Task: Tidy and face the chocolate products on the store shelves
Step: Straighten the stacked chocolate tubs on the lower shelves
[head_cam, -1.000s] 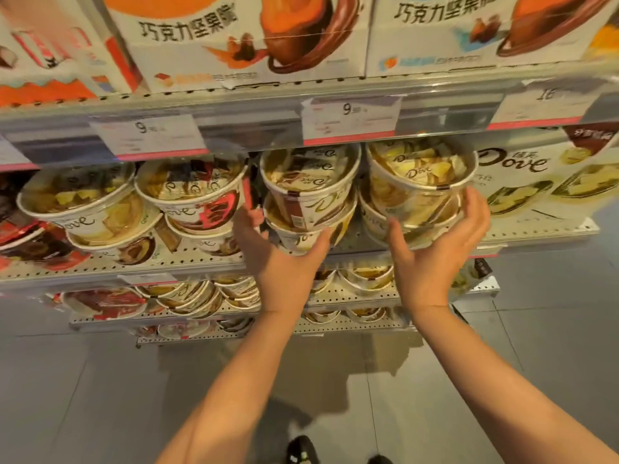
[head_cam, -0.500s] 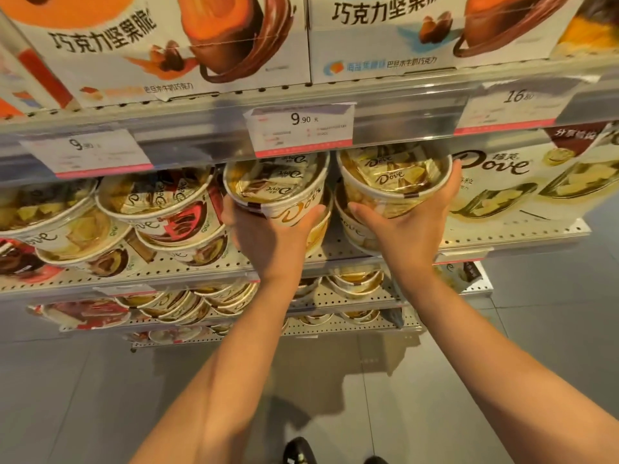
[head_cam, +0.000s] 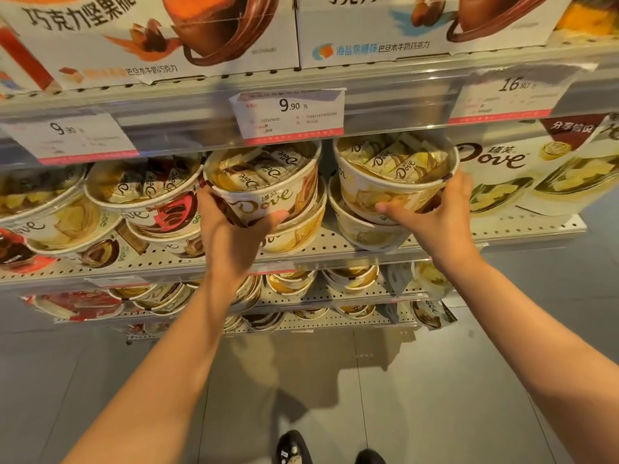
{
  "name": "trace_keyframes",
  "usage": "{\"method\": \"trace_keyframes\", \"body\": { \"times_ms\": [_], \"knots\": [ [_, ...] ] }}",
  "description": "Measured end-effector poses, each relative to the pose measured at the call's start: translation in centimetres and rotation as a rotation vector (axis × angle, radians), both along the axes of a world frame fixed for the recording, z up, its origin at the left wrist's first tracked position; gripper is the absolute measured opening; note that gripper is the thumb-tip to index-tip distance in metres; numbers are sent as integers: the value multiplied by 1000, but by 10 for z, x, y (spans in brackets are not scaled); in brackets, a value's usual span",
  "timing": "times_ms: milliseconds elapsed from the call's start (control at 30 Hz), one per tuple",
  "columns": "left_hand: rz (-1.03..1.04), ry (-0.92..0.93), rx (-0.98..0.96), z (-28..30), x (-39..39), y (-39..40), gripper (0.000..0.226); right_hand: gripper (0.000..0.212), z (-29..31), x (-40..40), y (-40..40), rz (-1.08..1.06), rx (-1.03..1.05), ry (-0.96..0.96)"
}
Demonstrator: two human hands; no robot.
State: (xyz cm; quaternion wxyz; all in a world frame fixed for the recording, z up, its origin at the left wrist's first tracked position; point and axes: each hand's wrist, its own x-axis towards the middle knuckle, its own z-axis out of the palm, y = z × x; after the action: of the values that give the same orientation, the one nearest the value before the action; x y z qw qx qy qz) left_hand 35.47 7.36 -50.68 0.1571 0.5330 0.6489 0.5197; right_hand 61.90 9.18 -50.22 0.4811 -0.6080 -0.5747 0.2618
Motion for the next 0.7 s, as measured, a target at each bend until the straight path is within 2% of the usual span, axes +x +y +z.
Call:
{"method": "trace_keyframes", "body": {
  "times_ms": [67, 167, 267, 333, 433, 533, 667, 700],
  "knots": [
    [34, 57, 13, -2, 1, 0, 95, 95, -2, -2, 0, 17, 18, 20],
    [147, 164, 70, -12, 11, -2, 110, 113, -3, -13, -3, 2, 77, 124],
    [173, 24, 68, -11, 32, -1, 129, 134, -3, -32, -7, -101, 71, 162],
    [230, -8, 22, -9, 42, 3, 137, 138, 1, -41, -8, -201, 52, 156],
    [296, 52, 41, -8, 44, 7, 134, 130, 6, -42, -6, -248, 83, 138],
    [262, 27, 52, -5, 35, 7, 127, 120, 2, -30, -4, -217, 127, 113],
    [292, 291, 37, -3, 25, 5, 114, 122, -4, -12, -4, -109, 75, 136],
    [283, 282, 9, 1, 25, 4, 111, 121, -3, -9, -4, -82, 47, 150]
  ]
}}
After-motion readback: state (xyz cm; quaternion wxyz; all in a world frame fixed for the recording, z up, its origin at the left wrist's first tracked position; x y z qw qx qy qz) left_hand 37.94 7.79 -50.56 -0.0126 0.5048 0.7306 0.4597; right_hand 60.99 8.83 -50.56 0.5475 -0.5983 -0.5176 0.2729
